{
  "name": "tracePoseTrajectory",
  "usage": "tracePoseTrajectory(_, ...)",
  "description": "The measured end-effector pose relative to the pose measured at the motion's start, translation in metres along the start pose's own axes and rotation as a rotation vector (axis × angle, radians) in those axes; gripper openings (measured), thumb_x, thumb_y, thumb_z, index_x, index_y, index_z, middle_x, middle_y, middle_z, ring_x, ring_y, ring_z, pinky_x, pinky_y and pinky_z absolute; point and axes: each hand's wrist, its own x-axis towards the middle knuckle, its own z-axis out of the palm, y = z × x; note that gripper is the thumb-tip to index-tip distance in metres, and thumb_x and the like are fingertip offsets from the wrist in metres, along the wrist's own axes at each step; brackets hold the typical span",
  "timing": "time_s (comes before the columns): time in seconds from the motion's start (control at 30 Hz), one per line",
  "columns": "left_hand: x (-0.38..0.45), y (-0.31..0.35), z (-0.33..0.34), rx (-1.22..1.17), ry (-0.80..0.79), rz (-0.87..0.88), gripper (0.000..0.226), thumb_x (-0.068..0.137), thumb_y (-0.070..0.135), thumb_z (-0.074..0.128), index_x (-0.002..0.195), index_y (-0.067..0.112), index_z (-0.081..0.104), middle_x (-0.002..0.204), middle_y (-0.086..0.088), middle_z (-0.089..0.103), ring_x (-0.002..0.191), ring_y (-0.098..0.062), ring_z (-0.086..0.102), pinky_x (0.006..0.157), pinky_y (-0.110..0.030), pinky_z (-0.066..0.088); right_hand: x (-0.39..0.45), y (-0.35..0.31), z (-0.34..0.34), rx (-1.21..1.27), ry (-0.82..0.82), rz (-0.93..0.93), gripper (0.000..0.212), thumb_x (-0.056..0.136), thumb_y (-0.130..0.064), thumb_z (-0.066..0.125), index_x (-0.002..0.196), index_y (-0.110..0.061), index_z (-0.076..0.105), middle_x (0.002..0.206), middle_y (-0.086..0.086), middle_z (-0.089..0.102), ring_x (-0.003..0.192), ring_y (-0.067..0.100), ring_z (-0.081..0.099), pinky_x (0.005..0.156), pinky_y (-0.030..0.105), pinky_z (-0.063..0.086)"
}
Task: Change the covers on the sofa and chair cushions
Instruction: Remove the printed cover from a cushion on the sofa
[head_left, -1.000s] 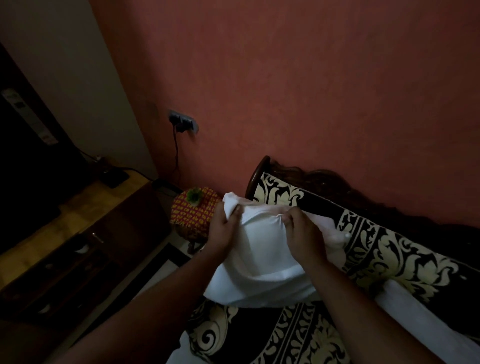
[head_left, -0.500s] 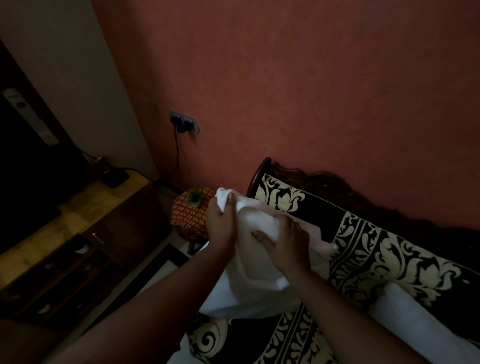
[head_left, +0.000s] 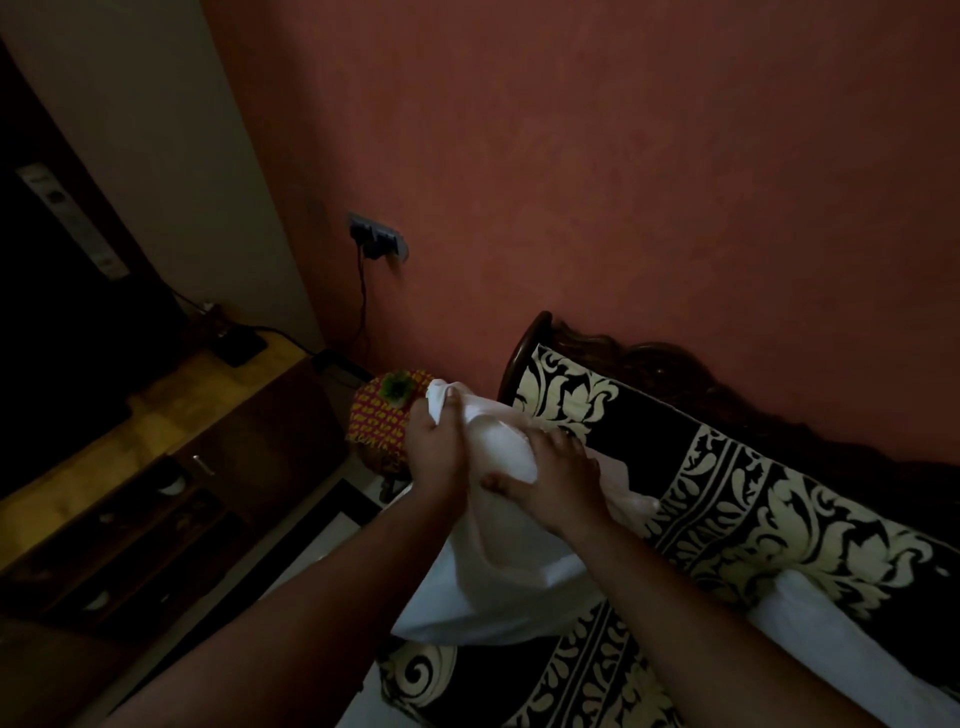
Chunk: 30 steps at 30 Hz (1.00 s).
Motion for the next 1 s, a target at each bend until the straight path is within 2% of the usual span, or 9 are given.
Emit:
tracePoseTrajectory(0.17,-0.003,0.001,-0.003,0.042,-0.065,0.075,0.021,0.099,0.042,0.059,0.105,0.023,0.067,0.096,0.005,0.071,0.092,-0.01,0.067,0.085,-0.037,0.056,0.003,0.002,0.007,0.169,0.058,-0.035,0.086,0.07,-0.088,0.051,0.134,-0.031,0.054,0.135,-0.007,0.059,0.123,0.018,0.054,0.101,0.042,0.043)
tracePoseTrajectory(0.33,0.004,0.007,-0.013,0.252,-0.208,0.276,0.028,0.096,0.047,0.064,0.097,0.019,0.062,0.088,0.007,0.067,0.086,-0.008,0.065,0.077,-0.03,0.05,-0.01,0.007,0.01,0.303,0.161,-0.14,0.057,0.081,-0.075,0.06,0.111,-0.026,0.063,0.098,-0.012,0.068,0.087,0.01,0.063,0.075,0.039,0.052)
tracePoseTrajectory(0.43,0.022,0.012,-0.017,0.293,-0.24,0.248,0.033,0.096,0.044,0.063,0.086,0.013,0.062,0.08,-0.002,0.066,0.079,-0.017,0.065,0.073,-0.038,0.051,-0.013,0.008,0.002,0.266,0.164,-0.214,0.05,0.086,-0.07,0.06,0.115,-0.029,0.064,0.091,-0.015,0.067,0.082,0.005,0.061,0.07,0.03,0.05)
tracePoseTrajectory(0.5,0.029,0.018,-0.014,0.259,-0.234,0.215,0.034,0.097,0.037,0.061,0.083,0.007,0.063,0.079,-0.009,0.067,0.076,-0.02,0.066,0.069,-0.039,0.051,-0.013,0.008,-0.004,0.228,0.185,-0.263,0.046,0.087,-0.072,0.06,0.106,-0.031,0.064,0.077,-0.02,0.058,0.073,0.002,0.057,0.063,0.023,0.041)
tracePoseTrajectory(0.6,0.041,0.026,-0.013,0.343,-0.204,0.173,0.028,0.1,0.027,0.059,0.079,0.01,0.065,0.072,0.001,0.065,0.064,-0.002,0.059,0.062,-0.028,0.042,-0.013,0.011,-0.014,0.265,0.225,-0.305,0.039,0.086,-0.07,0.063,0.1,-0.033,0.063,0.075,-0.021,0.058,0.073,0.005,0.06,0.063,0.025,0.044)
tracePoseTrajectory(0.67,0.054,0.017,-0.021,0.438,-0.23,0.164,0.026,0.1,0.031,0.057,0.088,0.011,0.069,0.08,-0.001,0.07,0.076,-0.011,0.065,0.068,-0.027,0.047,-0.013,0.015,-0.021,0.297,0.274,-0.321,0.033,0.086,-0.066,0.066,0.087,-0.035,0.054,0.072,-0.015,0.059,0.07,0.009,0.061,0.062,0.033,0.049)
tracePoseTrajectory(0.77,0.071,-0.01,-0.036,0.652,-0.249,0.144,0.037,0.095,0.045,0.056,0.104,0.012,0.07,0.099,-0.01,0.073,0.095,-0.029,0.068,0.084,-0.04,0.054,-0.011,0.019,-0.031,0.386,0.332,-0.255,0.039,0.082,-0.063,0.071,0.08,-0.031,0.051,0.069,-0.013,0.058,0.067,0.008,0.059,0.061,0.035,0.049)
tracePoseTrajectory(0.9,0.066,-0.03,-0.042,0.465,-0.295,-0.021,0.062,0.09,0.072,0.05,0.097,0.014,0.07,0.087,-0.007,0.074,0.092,-0.028,0.07,0.086,-0.041,0.055,-0.007,0.033,-0.034,0.59,0.345,-0.123,0.039,0.079,-0.062,0.074,0.086,-0.025,0.061,0.077,-0.008,0.066,0.076,0.012,0.065,0.071,0.041,0.055)
tracePoseTrajectory(1.0,0.067,-0.035,-0.055,0.474,-0.332,-0.106,0.075,0.091,0.081,0.038,0.118,0.018,0.068,0.115,0.002,0.067,0.115,-0.024,0.062,0.103,-0.04,0.047,-0.006,0.052,-0.036,0.843,0.401,0.036,0.033,0.076,-0.056,0.077,0.097,-0.033,0.069,0.096,-0.011,0.074,0.093,0.007,0.07,0.088,0.042,0.057)
